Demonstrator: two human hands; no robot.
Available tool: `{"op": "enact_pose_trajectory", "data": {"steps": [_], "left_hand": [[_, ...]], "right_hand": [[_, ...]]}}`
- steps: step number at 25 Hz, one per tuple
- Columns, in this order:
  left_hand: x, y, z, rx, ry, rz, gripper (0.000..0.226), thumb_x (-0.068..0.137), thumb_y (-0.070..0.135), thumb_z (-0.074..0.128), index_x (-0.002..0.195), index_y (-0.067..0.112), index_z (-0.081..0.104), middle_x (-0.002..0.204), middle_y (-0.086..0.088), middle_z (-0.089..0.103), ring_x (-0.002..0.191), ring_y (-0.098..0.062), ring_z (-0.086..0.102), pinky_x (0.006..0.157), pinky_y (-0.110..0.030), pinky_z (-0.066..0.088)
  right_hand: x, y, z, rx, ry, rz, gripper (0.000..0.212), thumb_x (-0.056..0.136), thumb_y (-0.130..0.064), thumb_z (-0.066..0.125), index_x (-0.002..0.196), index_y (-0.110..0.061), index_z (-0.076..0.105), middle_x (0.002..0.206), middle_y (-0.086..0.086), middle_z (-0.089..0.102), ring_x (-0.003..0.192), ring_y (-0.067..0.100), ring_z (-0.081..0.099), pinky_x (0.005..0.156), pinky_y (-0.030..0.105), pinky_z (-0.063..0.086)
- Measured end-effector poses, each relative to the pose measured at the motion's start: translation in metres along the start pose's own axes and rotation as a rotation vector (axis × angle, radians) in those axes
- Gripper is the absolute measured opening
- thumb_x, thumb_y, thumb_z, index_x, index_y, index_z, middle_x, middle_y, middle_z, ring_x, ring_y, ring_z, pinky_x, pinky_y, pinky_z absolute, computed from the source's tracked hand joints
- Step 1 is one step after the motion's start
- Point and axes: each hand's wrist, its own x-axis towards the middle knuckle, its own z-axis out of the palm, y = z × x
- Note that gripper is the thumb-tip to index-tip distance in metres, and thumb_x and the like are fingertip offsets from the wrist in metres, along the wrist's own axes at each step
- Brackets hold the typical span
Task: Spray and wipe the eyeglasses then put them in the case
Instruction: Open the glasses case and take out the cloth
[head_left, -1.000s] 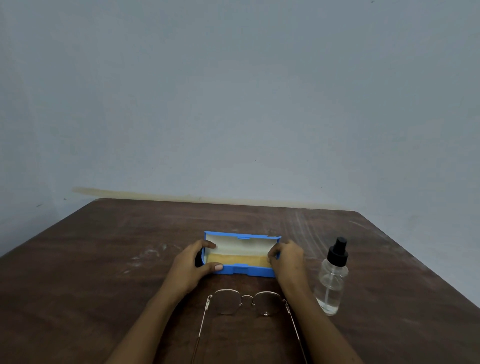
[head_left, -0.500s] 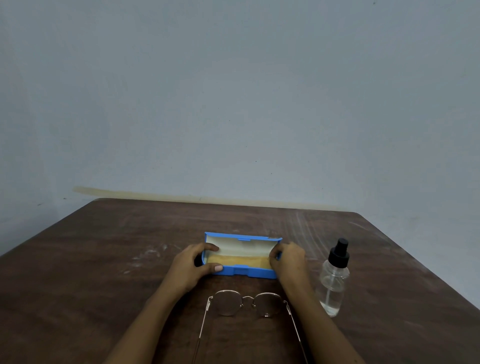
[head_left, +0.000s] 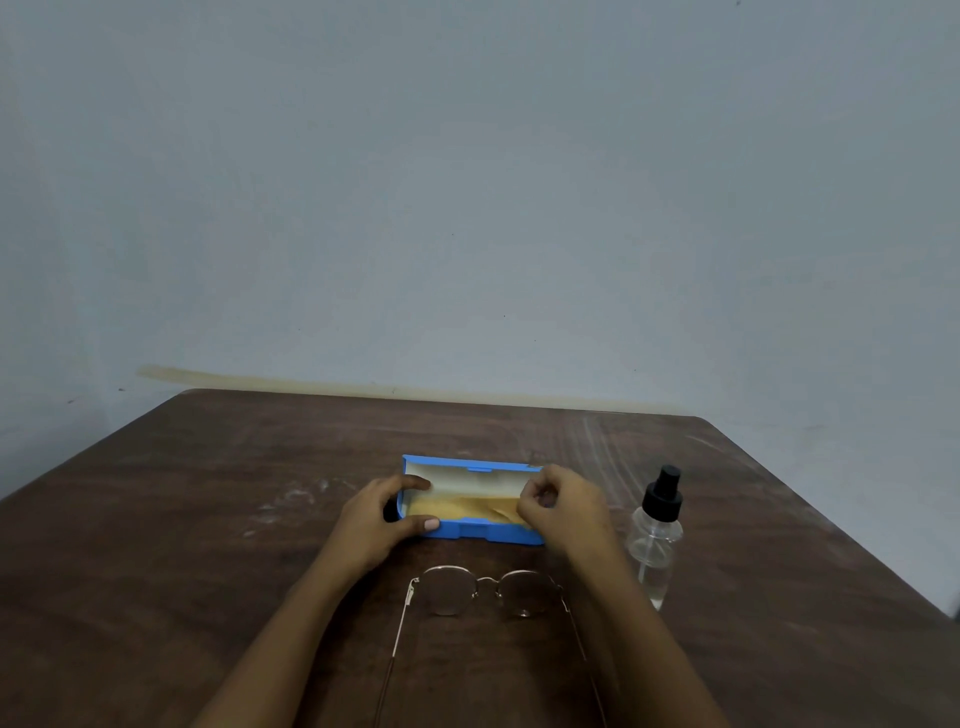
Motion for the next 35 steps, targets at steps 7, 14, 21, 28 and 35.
{"op": "enact_pose_trajectory", "data": {"steps": [7,14,21,28,35], "left_hand": [[0.000,0.001,0.000,0.008,-0.045,-0.009,0.044,0.075,0.027,0.070,0.116,0.027,0.055,0.124,0.000,0.049,0.106,-0.009,0.042,0.088,-0.024,0.035],[0.000,0.003,0.000,0.027,-0.059,0.020,0.031,0.077,0.028,0.067,0.090,0.051,0.051,0.141,-0.006,0.034,0.131,-0.023,0.030,0.105,-0.041,0.033],[-0.003,0.009,0.007,0.023,0.041,0.021,0.026,0.075,0.024,0.069,0.075,0.047,0.055,0.146,-0.005,0.030,0.135,-0.026,0.026,0.106,-0.057,0.030],[-0.002,0.010,0.004,0.044,0.086,0.028,0.030,0.074,0.022,0.070,0.076,0.046,0.052,0.145,-0.002,0.032,0.134,-0.027,0.024,0.108,-0.052,0.027],[-0.005,0.007,0.001,0.160,0.044,0.078,0.052,0.070,0.035,0.071,0.115,0.040,0.045,0.149,0.004,0.022,0.136,-0.023,0.018,0.109,-0.047,0.018]], "right_hand": [[-0.004,-0.007,-0.007,0.516,-0.098,0.116,0.017,0.086,-0.010,0.055,0.073,-0.021,0.053,0.078,-0.003,0.056,0.079,0.013,0.054,0.067,0.027,0.045],[-0.007,-0.011,-0.005,0.591,-0.128,0.129,0.014,0.092,-0.015,0.048,0.079,-0.020,0.050,0.078,-0.002,0.053,0.074,0.012,0.051,0.059,0.024,0.040],[-0.006,-0.008,-0.002,0.660,-0.111,0.151,0.016,0.092,-0.015,0.048,0.078,-0.023,0.049,0.081,0.005,0.056,0.081,0.022,0.054,0.068,0.039,0.044],[-0.008,-0.010,-0.006,0.811,-0.194,0.050,0.013,0.087,-0.010,0.057,0.094,-0.020,0.055,0.085,0.006,0.064,0.081,0.018,0.063,0.081,0.037,0.052],[-0.013,-0.016,-0.008,0.783,-0.391,-0.146,0.045,0.073,0.011,0.052,0.101,-0.023,0.059,0.099,-0.008,0.066,0.094,0.004,0.063,0.081,0.020,0.051]]}}
